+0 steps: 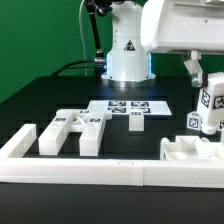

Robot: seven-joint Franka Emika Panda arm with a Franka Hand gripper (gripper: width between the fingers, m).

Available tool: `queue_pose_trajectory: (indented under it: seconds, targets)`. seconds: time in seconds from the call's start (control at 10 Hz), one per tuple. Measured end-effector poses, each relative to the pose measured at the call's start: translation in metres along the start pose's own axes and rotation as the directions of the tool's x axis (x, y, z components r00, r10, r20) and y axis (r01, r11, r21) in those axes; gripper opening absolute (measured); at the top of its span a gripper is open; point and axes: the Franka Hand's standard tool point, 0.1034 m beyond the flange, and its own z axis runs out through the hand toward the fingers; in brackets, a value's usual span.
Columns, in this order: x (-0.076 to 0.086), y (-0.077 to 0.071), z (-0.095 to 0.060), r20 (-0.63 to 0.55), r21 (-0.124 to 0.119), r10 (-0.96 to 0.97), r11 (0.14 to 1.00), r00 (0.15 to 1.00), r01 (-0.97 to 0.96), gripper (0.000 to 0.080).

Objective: Assemble chair

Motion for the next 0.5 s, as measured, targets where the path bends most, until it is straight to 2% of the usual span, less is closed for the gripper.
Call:
queue_pose_trajectory:
  seconds: [0.2,0.5]
  targets:
    - [0.0069,-0.0062,0.0114,-0.017,-0.001,-0.028,1.0,0.999,0.028,0.0307]
    - [0.0066,-0.0055,0.0121,-0.044,-0.006,-0.026,1.0,0.999,0.025,0.0307]
